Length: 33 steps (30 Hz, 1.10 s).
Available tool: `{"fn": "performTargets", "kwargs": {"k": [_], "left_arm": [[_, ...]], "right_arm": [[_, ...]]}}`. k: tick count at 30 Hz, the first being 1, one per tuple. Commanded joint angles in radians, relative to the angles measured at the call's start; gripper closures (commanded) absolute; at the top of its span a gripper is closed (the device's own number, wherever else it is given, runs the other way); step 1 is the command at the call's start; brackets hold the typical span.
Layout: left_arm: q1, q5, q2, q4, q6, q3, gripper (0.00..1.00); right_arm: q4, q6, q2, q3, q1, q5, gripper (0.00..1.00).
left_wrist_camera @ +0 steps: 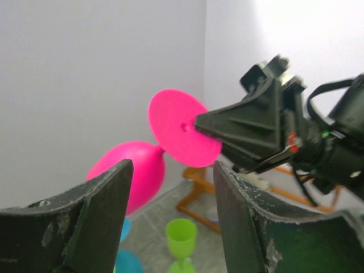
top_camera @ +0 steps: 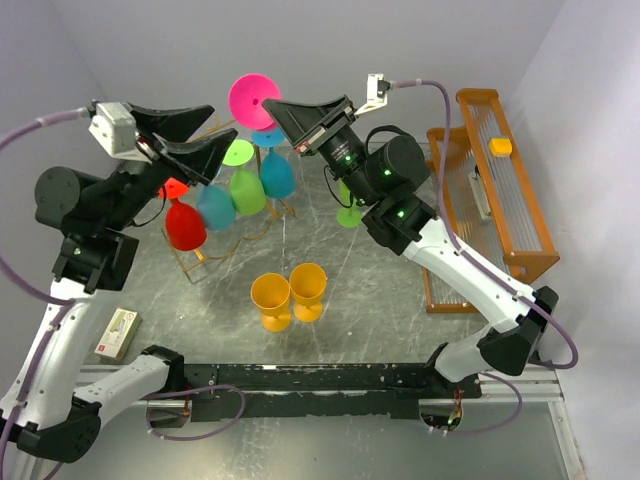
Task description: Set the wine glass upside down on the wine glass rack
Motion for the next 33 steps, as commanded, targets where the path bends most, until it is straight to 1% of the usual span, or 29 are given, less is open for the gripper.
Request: {"fn": "performTargets", "kwargs": {"k": [1, 4, 6, 9, 11, 13, 15, 17, 21, 26, 28, 31, 33], "left_arm": [[0.000, 0.067, -0.001, -0.148, -0.350, 0.070, 0.31], [0.000, 0.059, 0.008, -0.162, -0.562, 0.077, 0.31], [0.000, 0.049, 0.023, -0.191, -0.634, 0.085, 0.30], [0.000, 0.034, 0.048, -0.229, -0.650, 0.098, 0.30], [0.000, 0.009, 0.061, -0.248, -0.643, 0.103, 0.33], [0.000, -0.001, 0.070, -0.253, -0.638, 0.101, 0.39], [0.000, -0.010, 0.075, -0.254, -0.636, 0.099, 0.47], [0.000, -0.037, 0.071, -0.267, -0.627, 0.096, 0.49], [0.000, -0.092, 0.038, -0.281, -0.599, 0.083, 0.42], [0.000, -0.198, -0.009, -0.346, -0.555, 0.090, 0.36], [0.000, -0.226, -0.024, -0.355, -0.548, 0.082, 0.33], [0.000, -0.201, -0.008, -0.373, -0.546, 0.094, 0.29], [0.000, -0.150, 0.011, -0.369, -0.552, 0.103, 0.29]], "right_arm": [[0.029, -0.106, -0.032, -0.022, -0.008, 0.000, 1.00], [0.026, -0.138, -0.053, -0.065, -0.008, -0.039, 1.00], [0.038, -0.150, -0.071, -0.095, -0.008, -0.062, 1.00], [0.039, -0.164, -0.084, -0.111, -0.007, -0.102, 1.00], [0.036, -0.166, -0.087, -0.113, -0.007, -0.126, 1.00], [0.030, -0.166, -0.087, -0.111, -0.007, -0.147, 1.00], [0.027, -0.167, -0.086, -0.112, -0.008, -0.162, 1.00], [0.028, -0.169, -0.091, -0.119, -0.007, -0.167, 1.00], [0.032, -0.174, -0.105, -0.133, -0.007, -0.152, 1.00], [0.039, -0.184, -0.124, -0.157, -0.008, -0.096, 1.00], [0.043, -0.184, -0.123, -0.157, -0.008, -0.105, 1.00], [0.052, -0.177, -0.115, -0.151, -0.008, -0.138, 1.00], [0.051, -0.174, -0.108, -0.145, -0.007, -0.159, 1.00]]}}
